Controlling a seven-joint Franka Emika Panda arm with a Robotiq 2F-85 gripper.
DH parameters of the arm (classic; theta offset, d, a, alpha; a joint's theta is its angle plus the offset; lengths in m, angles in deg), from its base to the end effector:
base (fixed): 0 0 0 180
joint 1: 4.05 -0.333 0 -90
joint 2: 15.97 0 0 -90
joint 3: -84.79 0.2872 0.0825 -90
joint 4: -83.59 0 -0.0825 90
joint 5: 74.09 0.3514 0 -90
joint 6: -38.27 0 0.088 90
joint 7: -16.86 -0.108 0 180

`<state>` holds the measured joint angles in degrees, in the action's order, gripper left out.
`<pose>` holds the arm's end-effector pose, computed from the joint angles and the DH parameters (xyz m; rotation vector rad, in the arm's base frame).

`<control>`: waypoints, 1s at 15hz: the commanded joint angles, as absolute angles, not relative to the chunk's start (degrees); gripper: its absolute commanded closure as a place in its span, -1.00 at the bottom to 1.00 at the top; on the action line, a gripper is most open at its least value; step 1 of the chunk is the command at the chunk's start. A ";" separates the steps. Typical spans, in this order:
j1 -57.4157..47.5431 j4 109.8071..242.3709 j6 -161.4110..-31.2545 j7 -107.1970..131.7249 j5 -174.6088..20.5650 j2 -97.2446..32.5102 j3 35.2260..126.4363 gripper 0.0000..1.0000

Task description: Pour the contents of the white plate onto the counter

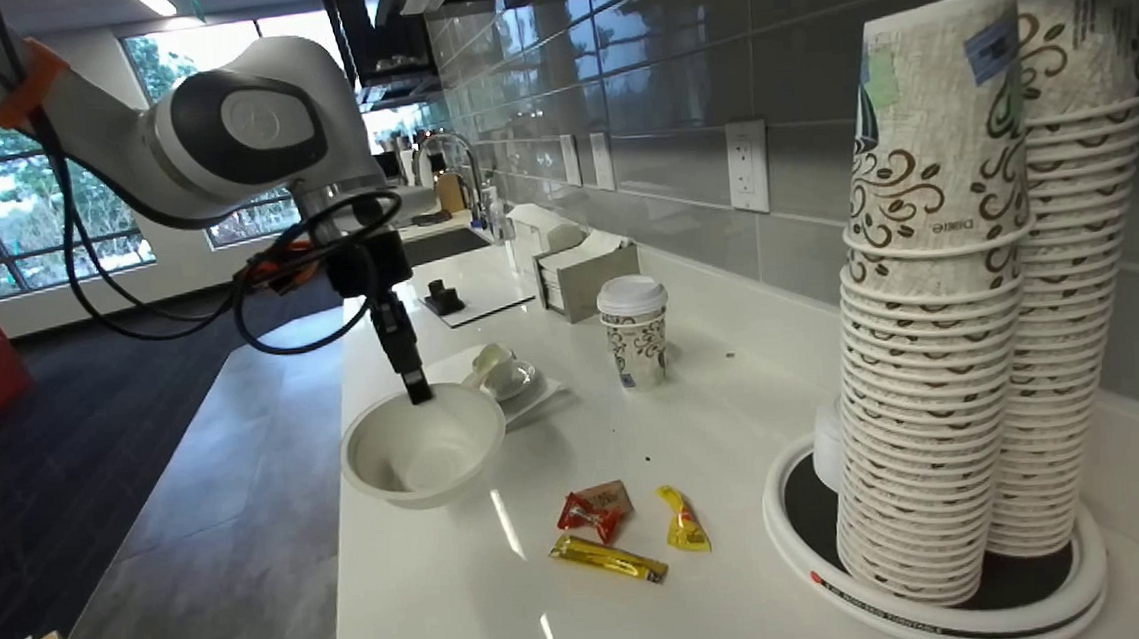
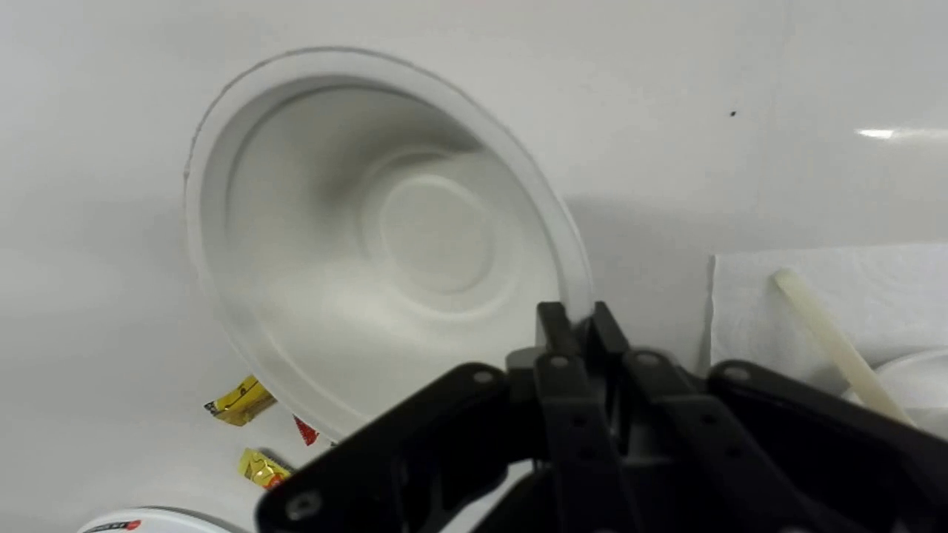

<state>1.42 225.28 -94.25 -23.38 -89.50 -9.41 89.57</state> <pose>0.4389 -0.0109 0.3254 2.8327 -0.7659 0.0367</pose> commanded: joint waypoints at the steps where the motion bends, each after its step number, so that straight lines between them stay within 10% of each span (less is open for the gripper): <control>1: -0.48 222.27 -94.00 -30.24 -93.51 -13.70 89.93 0.96; 15: -7.80 211.36 -93.83 -39.56 -98.66 -29.40 85.55 0.96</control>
